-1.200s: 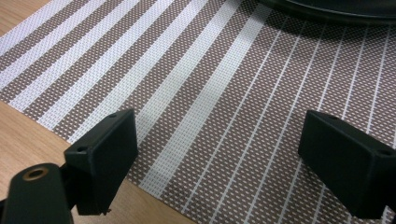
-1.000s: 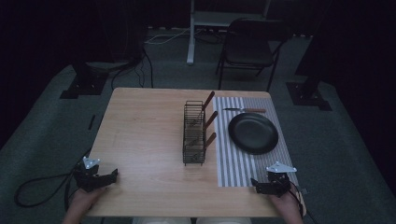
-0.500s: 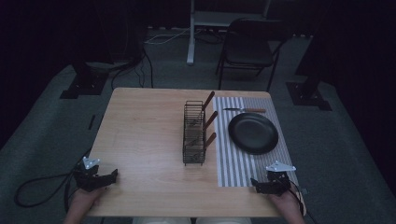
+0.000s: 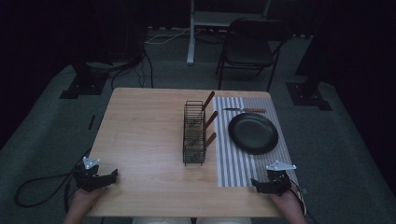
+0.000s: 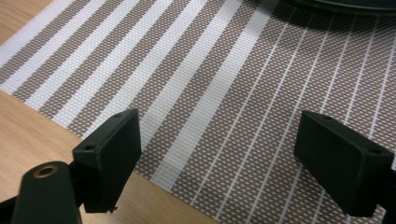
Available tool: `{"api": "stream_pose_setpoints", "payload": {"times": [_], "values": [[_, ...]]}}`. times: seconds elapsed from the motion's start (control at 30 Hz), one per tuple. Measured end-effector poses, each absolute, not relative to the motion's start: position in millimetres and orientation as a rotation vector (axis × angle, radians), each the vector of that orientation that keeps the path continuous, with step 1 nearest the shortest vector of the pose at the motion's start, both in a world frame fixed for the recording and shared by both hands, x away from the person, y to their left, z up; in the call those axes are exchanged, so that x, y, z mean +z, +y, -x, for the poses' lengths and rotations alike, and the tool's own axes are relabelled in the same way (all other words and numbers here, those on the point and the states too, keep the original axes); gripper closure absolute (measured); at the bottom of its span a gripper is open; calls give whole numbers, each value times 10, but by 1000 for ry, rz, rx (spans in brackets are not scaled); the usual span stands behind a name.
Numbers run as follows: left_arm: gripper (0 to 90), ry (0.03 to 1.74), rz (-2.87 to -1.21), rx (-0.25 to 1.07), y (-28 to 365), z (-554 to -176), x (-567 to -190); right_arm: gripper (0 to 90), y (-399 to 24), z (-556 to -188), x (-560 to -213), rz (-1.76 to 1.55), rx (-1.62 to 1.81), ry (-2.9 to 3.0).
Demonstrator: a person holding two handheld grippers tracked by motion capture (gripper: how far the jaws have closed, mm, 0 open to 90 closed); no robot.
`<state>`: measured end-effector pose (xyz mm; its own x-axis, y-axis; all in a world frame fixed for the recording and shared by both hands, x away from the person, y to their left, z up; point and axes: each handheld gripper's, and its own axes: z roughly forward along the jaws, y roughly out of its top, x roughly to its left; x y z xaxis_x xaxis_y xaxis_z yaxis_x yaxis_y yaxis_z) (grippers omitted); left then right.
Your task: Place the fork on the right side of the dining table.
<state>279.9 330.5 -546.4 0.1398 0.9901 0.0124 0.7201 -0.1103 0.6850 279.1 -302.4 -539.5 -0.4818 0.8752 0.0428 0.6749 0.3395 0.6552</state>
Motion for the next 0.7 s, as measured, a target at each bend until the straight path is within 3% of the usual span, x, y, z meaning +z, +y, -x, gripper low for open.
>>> {"api": "stream_pose_setpoints", "payload": {"times": [0.7], "values": [[16, 1634, -1889, 663, 3305, -2799, -5466, 154, -2895, -2883, -5123, -1294, 976, 2308]]}}
